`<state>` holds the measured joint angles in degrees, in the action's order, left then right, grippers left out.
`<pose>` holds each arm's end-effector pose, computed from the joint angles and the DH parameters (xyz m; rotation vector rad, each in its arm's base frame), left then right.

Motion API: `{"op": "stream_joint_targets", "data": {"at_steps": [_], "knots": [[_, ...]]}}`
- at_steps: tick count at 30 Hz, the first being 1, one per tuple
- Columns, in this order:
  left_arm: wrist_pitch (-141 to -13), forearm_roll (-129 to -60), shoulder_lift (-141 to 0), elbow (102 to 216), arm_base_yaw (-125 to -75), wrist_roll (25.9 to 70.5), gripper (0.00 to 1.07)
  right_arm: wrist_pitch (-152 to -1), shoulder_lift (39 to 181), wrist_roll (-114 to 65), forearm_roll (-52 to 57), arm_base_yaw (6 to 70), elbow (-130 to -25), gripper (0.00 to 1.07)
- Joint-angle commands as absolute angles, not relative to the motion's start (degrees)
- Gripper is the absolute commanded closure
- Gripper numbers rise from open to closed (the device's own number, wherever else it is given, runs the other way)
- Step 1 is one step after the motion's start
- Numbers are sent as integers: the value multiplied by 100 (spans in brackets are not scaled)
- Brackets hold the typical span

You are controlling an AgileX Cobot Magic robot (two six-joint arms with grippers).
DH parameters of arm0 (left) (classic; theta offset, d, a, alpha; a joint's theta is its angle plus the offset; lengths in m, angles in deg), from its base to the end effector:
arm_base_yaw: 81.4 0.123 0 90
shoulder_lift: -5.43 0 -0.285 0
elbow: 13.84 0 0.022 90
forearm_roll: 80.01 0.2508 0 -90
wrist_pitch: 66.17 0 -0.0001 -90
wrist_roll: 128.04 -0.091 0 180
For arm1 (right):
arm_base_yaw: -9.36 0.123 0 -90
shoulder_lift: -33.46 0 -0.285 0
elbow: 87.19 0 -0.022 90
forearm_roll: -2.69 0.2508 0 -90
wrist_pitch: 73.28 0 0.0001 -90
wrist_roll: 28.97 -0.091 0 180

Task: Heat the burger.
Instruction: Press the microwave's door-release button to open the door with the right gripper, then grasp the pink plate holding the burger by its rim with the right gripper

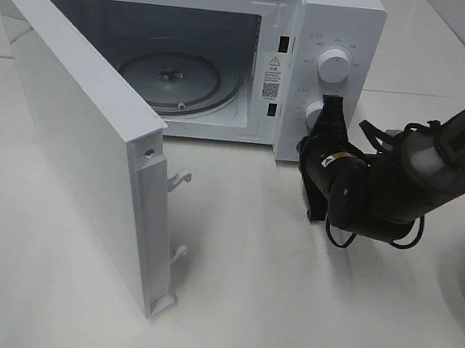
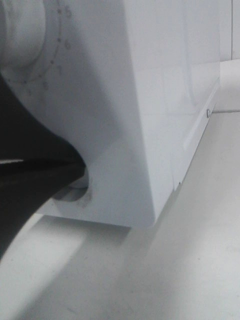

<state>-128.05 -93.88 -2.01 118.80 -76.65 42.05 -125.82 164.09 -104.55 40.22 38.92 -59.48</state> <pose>-0.0088 -0.0200 0.2834 0.1085 2.0124 -0.1265 0.3455 0.1454 0.0839 1.4585 1.4417 1.0086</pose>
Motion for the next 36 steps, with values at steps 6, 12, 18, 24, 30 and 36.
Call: {"op": "stream_joint_targets", "data": {"at_steps": [6,12,18,24,30,36], "knots": [[-12799,-9417,-81,11851,-7647,4210,7,-12358,15887,-10283,3684,3823,-5845,107],[-12799,-9417,-81,11851,-7647,4210,7,-11745,15704,-9939,3690,3823,-5788,107],[-12799,-9417,-81,11851,-7647,4210,7,-10920,15389,-9240,3684,3812,-5759,107],[-12799,-9417,-81,11851,-7647,4210,7,-9734,14908,-8020,3667,3806,-5759,106],[-12799,-9417,-81,11851,-7647,4210,7,-8634,14541,-6501,3512,3806,-5759,105],[-12799,-9417,-81,11851,-7647,4210,7,-7459,14169,-5315,2928,3806,-5759,104]]}}
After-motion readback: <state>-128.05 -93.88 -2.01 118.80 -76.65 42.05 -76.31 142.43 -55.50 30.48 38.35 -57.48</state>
